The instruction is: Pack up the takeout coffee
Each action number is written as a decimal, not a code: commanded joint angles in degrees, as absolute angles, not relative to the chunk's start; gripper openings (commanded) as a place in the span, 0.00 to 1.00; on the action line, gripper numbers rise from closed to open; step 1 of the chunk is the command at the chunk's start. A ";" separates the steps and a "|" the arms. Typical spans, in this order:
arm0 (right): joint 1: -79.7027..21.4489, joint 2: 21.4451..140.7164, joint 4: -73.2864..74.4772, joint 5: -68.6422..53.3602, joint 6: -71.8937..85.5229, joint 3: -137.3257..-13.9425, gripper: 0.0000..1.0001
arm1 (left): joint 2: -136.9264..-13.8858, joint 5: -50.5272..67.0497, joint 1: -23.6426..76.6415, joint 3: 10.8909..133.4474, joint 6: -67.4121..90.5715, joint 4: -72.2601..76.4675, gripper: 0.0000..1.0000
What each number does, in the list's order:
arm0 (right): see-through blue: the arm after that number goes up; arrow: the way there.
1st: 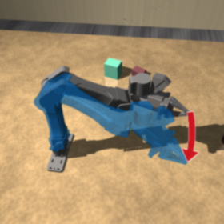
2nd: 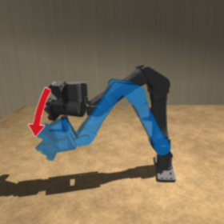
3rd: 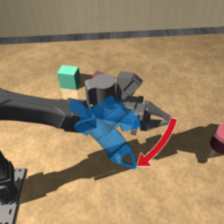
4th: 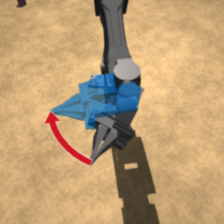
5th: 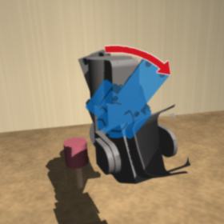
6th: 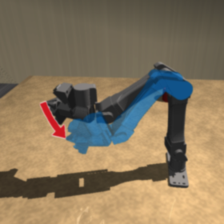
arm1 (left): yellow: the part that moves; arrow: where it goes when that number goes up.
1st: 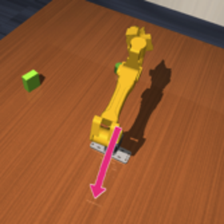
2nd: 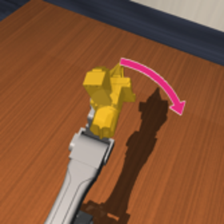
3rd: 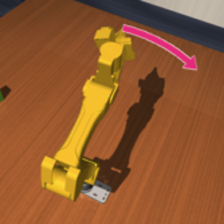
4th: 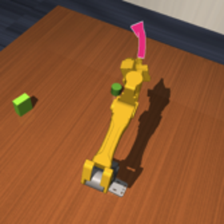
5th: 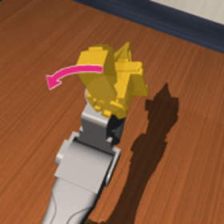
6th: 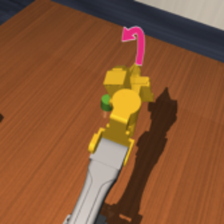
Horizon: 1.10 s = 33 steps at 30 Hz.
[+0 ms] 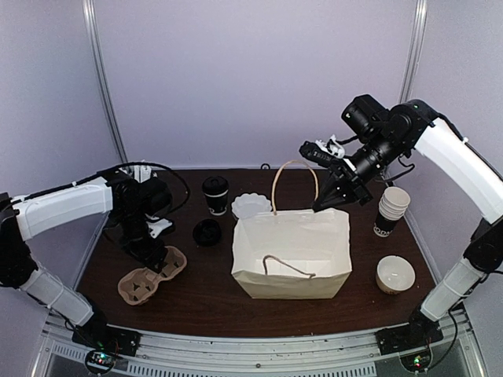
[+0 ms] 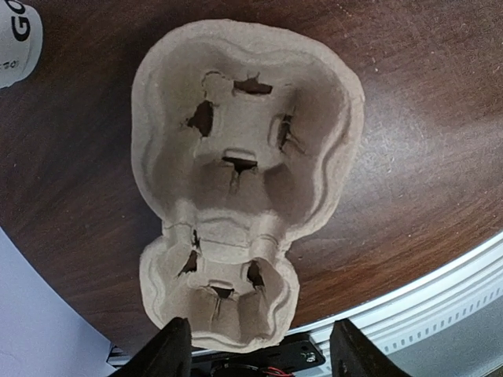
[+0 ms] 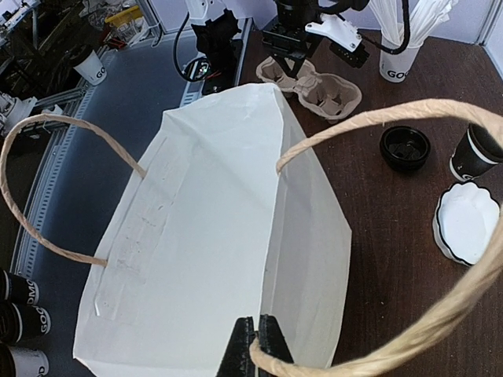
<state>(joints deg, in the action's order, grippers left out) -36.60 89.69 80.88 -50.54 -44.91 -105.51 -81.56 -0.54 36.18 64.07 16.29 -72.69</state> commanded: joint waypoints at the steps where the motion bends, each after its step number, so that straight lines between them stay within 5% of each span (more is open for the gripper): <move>1: -36.30 88.07 79.29 -51.57 -45.89 -104.78 0.00 | -85.16 1.47 34.95 64.41 12.72 -71.68 0.63; 17: -35.89 87.66 78.52 -50.70 -46.05 -103.33 0.00 | -100.05 3.64 33.43 69.51 4.90 -58.33 0.49; 33: -29.62 84.73 81.19 -52.06 -47.25 -102.30 0.00 | -108.63 13.34 37.26 78.95 1.17 -50.88 0.50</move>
